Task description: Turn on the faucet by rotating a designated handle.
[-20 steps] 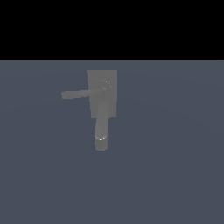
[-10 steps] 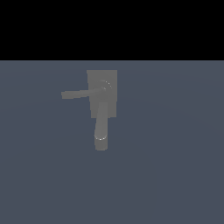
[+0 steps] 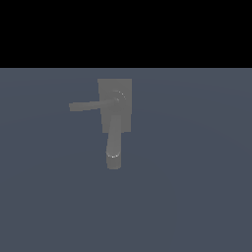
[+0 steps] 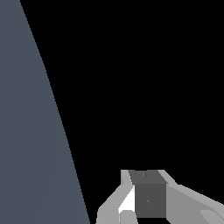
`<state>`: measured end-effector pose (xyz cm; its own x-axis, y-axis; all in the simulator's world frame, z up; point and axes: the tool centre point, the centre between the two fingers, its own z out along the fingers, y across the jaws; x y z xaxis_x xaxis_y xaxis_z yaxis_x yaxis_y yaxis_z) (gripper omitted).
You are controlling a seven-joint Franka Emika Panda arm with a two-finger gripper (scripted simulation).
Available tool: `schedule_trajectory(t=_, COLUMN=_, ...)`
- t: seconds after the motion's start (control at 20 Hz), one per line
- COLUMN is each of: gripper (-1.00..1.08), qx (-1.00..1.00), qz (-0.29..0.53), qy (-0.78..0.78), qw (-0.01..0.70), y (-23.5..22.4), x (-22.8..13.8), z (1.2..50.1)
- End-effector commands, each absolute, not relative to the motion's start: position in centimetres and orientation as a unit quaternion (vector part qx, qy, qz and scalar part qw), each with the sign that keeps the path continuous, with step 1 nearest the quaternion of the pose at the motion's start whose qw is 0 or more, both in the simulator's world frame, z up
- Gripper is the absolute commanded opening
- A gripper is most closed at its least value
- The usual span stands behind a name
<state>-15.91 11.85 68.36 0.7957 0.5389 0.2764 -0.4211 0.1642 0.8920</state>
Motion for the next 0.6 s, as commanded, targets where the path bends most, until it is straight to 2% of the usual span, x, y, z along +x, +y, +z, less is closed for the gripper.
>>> schedule_trajectory(t=0.0, gripper=-1.00, qx=0.522, qz=0.320, qy=0.075, qw=0.787, y=14.2, x=-15.0, z=68.0)
schedule_trajectory(t=0.55, gripper=-1.00, qx=0.347, qz=0.306, qy=0.202, qw=0.863, y=23.1, x=-9.5, z=61.8)
